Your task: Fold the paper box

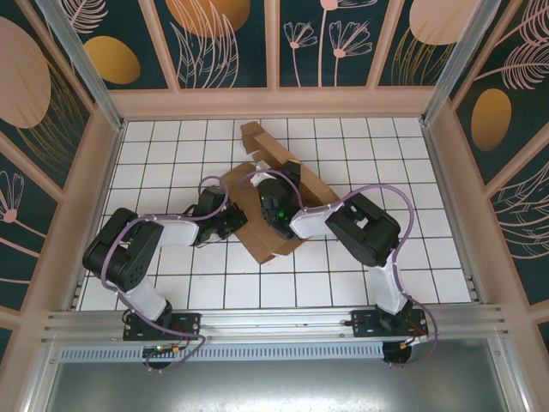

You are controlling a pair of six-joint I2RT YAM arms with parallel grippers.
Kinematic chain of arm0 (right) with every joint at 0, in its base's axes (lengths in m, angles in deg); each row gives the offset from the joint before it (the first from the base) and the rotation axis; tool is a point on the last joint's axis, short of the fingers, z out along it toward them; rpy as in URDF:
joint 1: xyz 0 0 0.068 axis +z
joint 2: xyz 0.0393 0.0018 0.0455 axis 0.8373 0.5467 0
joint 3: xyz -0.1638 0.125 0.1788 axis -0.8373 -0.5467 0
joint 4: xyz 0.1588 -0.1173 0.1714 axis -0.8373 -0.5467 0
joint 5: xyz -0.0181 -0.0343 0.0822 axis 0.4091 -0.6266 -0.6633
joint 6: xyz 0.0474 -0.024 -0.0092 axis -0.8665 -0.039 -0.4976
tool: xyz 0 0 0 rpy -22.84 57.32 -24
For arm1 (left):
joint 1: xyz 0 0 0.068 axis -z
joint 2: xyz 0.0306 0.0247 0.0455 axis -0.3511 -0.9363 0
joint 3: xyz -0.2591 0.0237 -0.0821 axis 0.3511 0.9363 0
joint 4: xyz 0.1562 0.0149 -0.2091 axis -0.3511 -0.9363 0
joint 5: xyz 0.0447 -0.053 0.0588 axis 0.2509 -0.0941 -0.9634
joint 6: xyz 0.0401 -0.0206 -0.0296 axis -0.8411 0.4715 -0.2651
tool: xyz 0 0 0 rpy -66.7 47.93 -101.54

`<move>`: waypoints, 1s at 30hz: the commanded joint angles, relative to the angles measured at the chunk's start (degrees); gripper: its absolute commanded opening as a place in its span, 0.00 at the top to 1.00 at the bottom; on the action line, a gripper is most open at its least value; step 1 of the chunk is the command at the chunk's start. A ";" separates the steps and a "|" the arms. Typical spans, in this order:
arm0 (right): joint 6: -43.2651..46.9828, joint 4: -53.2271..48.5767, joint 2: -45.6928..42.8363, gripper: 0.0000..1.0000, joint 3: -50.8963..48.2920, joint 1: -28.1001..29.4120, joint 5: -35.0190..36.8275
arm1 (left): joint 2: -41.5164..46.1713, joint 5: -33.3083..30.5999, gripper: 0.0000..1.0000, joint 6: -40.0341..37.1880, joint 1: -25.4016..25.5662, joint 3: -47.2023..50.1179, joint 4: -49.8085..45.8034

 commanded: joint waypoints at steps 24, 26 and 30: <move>-86.50 -70.26 -28.97 0.39 10.94 -16.78 -63.92 | 4.80 -0.54 1.00 -0.75 -0.78 1.87 -1.92; -93.47 -71.96 -29.59 0.40 10.45 -21.50 -69.98 | 4.95 -0.13 1.00 -0.99 -0.79 1.56 -2.13; -103.37 -76.15 -26.97 0.57 8.41 -26.16 -67.67 | 5.36 1.36 1.00 -1.15 -0.75 1.21 -3.19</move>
